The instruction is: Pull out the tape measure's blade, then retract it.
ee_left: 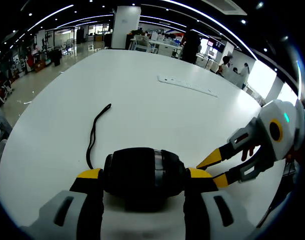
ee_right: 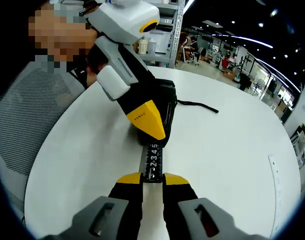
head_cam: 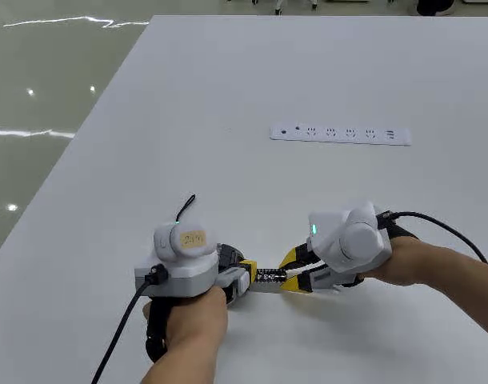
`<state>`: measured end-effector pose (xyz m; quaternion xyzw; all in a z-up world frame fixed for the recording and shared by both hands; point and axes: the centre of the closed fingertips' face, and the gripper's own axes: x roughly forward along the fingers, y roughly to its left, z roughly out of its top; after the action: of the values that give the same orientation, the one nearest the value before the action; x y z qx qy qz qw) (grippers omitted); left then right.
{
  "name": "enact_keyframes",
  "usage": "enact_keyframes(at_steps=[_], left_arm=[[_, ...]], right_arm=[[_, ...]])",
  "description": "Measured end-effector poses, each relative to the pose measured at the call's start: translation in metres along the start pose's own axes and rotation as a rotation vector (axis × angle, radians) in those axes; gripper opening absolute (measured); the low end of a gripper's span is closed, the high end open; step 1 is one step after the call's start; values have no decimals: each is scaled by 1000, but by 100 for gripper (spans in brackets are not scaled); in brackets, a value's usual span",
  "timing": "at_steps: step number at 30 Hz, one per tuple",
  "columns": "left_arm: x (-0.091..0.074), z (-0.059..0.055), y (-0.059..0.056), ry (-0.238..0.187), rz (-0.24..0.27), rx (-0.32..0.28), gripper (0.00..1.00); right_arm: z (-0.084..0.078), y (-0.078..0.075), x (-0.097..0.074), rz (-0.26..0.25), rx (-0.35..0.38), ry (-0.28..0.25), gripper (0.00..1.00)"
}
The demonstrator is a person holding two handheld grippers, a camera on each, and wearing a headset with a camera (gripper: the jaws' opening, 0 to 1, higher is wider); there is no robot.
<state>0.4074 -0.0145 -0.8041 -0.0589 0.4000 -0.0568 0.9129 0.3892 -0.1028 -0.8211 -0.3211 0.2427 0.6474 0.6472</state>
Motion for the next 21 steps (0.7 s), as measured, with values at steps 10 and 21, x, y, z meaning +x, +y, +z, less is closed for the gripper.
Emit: enact_keyframes(at_steps=[10,21], left_arm=[[0,-1,0,0,0,-2,61],[0,-1,0,0,-3,-3,61]], right_arm=[[3,0,4,-2,0,-1,14],[6,-1,7,-4,-6,-2,14]])
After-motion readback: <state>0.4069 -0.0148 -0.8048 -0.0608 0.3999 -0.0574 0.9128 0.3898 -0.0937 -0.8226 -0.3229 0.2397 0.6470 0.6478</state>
